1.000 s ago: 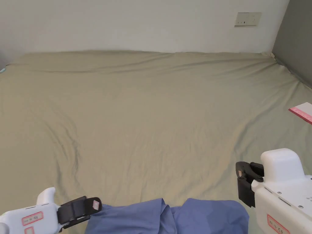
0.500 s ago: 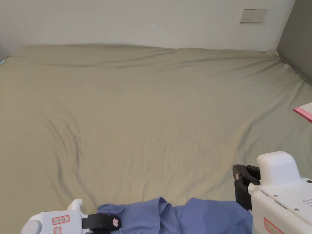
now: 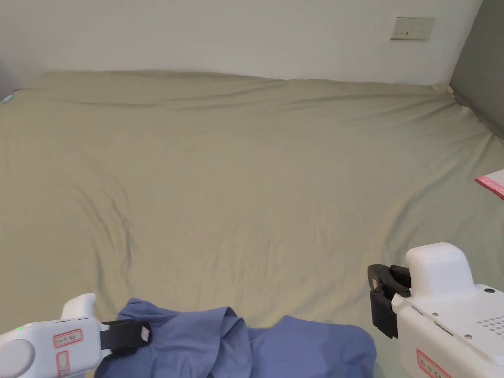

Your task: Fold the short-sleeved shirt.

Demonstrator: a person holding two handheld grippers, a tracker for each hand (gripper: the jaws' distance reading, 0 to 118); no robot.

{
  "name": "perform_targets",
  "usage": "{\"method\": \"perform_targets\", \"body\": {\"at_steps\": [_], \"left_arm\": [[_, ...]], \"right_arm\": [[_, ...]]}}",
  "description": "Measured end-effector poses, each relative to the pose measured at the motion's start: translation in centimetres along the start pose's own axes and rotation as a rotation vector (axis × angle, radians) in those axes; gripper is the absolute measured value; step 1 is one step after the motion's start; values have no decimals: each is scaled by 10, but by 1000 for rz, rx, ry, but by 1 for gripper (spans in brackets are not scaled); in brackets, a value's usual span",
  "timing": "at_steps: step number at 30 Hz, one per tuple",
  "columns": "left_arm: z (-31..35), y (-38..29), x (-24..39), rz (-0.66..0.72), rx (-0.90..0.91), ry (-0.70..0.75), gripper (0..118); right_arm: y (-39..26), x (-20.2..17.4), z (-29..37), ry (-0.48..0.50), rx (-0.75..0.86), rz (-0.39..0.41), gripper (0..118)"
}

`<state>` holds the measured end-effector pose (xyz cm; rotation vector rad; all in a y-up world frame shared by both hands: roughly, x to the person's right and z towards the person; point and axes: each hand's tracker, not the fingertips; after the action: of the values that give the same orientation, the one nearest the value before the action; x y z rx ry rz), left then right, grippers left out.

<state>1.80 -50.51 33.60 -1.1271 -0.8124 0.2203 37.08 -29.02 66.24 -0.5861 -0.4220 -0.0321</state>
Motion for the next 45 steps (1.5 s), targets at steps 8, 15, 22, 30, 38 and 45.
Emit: {"method": "perform_targets", "body": {"at_steps": [8,15,22,30,38,45], "left_arm": [[94,34,-27,-31,128,324,18],[118,47,23,-113,116,358,18],[72,32,87,-189,55,212,18],[-25,11,132,-220,-66,165,18],[-79,-18,164,-322,-145,233,19],[-96,-33,178,-159,-210,-154,117]], "right_arm": [[2,-5,-4,22,13,-4,2],[1,-12,-4,47,16,-2,2],[-4,-2,1,35,18,-22,2],[-12,11,4,16,6,-45,2],[-20,25,1,-2,-8,-75,2],[-23,31,-5,-5,-30,-93,2]]}}
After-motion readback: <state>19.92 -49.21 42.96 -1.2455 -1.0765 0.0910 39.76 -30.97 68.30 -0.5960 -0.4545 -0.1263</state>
